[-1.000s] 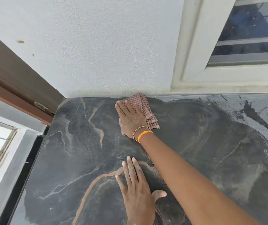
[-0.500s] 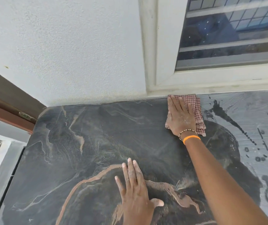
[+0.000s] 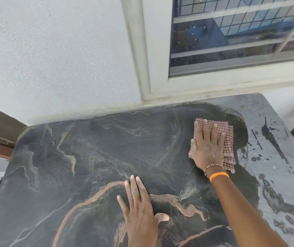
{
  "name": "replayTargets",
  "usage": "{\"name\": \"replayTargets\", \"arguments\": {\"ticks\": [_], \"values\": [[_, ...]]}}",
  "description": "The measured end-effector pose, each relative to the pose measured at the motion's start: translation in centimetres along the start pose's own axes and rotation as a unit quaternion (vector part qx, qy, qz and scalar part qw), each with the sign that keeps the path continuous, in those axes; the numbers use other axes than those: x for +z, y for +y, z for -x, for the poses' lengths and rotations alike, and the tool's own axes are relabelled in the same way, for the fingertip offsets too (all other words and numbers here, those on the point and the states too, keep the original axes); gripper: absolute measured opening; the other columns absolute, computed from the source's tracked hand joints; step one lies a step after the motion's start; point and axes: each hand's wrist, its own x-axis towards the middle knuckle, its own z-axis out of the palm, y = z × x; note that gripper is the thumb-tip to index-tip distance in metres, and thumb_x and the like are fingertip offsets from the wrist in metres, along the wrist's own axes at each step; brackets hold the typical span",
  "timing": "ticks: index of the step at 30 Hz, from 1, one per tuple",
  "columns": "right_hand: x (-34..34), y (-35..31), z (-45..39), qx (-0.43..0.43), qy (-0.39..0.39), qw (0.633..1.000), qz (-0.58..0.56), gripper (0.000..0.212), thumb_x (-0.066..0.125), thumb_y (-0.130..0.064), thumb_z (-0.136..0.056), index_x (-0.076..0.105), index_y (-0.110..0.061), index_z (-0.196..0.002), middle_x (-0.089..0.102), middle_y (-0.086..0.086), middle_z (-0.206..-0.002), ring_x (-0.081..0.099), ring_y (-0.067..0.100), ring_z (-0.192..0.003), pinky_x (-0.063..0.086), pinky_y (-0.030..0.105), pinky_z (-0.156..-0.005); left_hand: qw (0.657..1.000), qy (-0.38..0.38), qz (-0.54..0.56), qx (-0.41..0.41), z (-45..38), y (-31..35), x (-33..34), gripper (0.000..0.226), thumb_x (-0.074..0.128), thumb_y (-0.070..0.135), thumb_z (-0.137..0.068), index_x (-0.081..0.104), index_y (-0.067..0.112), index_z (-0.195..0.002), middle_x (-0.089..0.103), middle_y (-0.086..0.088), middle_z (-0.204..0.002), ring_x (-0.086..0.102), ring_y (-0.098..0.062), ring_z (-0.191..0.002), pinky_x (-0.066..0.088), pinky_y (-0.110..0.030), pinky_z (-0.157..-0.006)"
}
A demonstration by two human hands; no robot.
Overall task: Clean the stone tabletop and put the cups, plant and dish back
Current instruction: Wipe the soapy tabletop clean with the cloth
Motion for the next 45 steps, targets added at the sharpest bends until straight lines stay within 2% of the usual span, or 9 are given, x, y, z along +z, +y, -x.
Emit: {"name": "replayTargets", "arguments": {"ticks": [8,13,17,26,29,31,36,41,45], "values": [[2.4,-16.5,-0.8,-0.262,-0.069,0.963,0.01,0.063,0.028,-0.033,-0.096,0.0,-0.015,-0.15,-0.004,-0.001,-0.161,-0.006,0.027,-0.147,-0.004,0.056,-0.114,0.999,-0.011,-0.041,-0.013,-0.2,0.7,-0.5,0.144,0.072,0.074,-0.003,0.034,-0.002,-0.12,0.06,-0.013,-0.122,0.028,-0.026,-0.139,0.053,-0.057,-0.072],[1.8,-17.2,-4.3,-0.217,-0.059,0.974,0.014,0.061,0.026,-0.033,-0.096,0.003,-0.013,-0.15,0.003,0.001,-0.161,-0.001,0.025,-0.147,0.002,0.052,-0.117,0.997,-0.037,-0.047,-0.051,0.2,0.7,-0.3,0.14,0.04,0.09,-0.039,-0.006,0.0,-0.136,-0.049,-0.001,-0.14,-0.045,-0.013,-0.129,0.021,-0.047,-0.113],[0.4,-10.8,-6.8,-0.127,-0.027,0.991,-0.016,0.061,0.029,-0.03,-0.095,0.008,-0.015,-0.15,0.009,0.0,-0.16,0.005,0.022,-0.147,0.006,0.05,-0.117,0.998,0.048,-0.028,-0.012,0.6,0.4,0.4,0.114,-0.024,0.087,-0.034,-0.043,0.022,-0.126,-0.06,0.013,-0.125,-0.054,-0.006,-0.117,-0.03,-0.037,-0.103],[-2.4,3.0,-8.4,0.062,0.019,0.998,-0.014,0.058,0.031,-0.027,-0.095,0.016,-0.016,-0.149,0.016,-0.001,-0.159,0.008,0.028,-0.146,0.005,0.062,-0.113,1.0,0.008,-0.017,0.004,0.1,0.6,-0.4,0.127,0.056,0.076,-0.045,0.001,0.007,-0.135,-0.008,-0.018,-0.149,-0.05,-0.008,-0.122,-0.021,-0.039,-0.103],[-2.2,3.4,-5.4,0.128,0.027,0.991,-0.01,0.06,0.035,-0.032,-0.094,0.017,-0.02,-0.149,0.009,0.002,-0.16,0.001,0.04,-0.145,0.001,0.068,-0.109,1.0,0.018,0.013,0.004,0.3,0.3,-0.1,0.129,0.022,0.088,-0.048,0.009,0.005,-0.145,-0.038,-0.005,-0.146,-0.05,-0.004,-0.122,-0.02,-0.042,-0.107],[-1.7,2.1,-3.1,0.152,0.018,0.988,-0.025,0.063,0.036,-0.034,-0.093,0.013,-0.02,-0.15,0.005,0.007,-0.16,0.0,0.042,-0.144,0.002,0.069,-0.11,0.999,0.021,0.025,0.009,0.4,-0.3,0.4,0.131,-0.001,0.087,-0.048,0.031,-0.004,-0.137,0.003,-0.022,-0.154,-0.043,-0.006,-0.129,0.002,-0.051,-0.11],[0.0,-5.0,0.4,0.004,-0.004,1.0,0.0,0.069,0.035,-0.037,-0.094,0.0,-0.017,-0.151,0.001,0.005,-0.161,0.0,0.038,-0.146,-0.002,0.061,-0.113,1.0,0.011,0.024,-0.001,2.4,-2.3,1.4,0.12,-0.008,0.082,-0.067,0.015,-0.009,-0.141,0.041,-0.022,-0.141,-0.031,-0.007,-0.137,0.01,-0.05,-0.107],[2.0,-15.4,4.1,-0.19,-0.062,0.98,-0.011,0.068,0.031,-0.036,-0.094,-0.002,-0.018,-0.151,-0.002,0.002,-0.161,-0.003,0.034,-0.146,-0.009,0.056,-0.114,0.997,0.036,0.065,-0.016,6.1,-5.4,2.1,0.117,-0.007,0.09,-0.058,-0.006,0.012,-0.146,-0.03,0.012,-0.151,-0.028,-0.002,-0.137,0.016,-0.055,-0.1],[3.6,-21.5,9.8,-0.35,-0.117,0.929,-0.004,0.066,0.034,-0.036,-0.094,0.003,-0.02,-0.15,0.002,0.0,-0.161,-0.001,0.03,-0.146,-0.01,0.054,-0.114,0.998,-0.014,0.025,-0.059,1.9,-5.4,-1.8,0.08,0.024,0.056,-0.09,0.009,-0.005,-0.14,0.015,-0.018,-0.154,-0.003,-0.019,-0.145,0.008,-0.047,-0.116]]}}
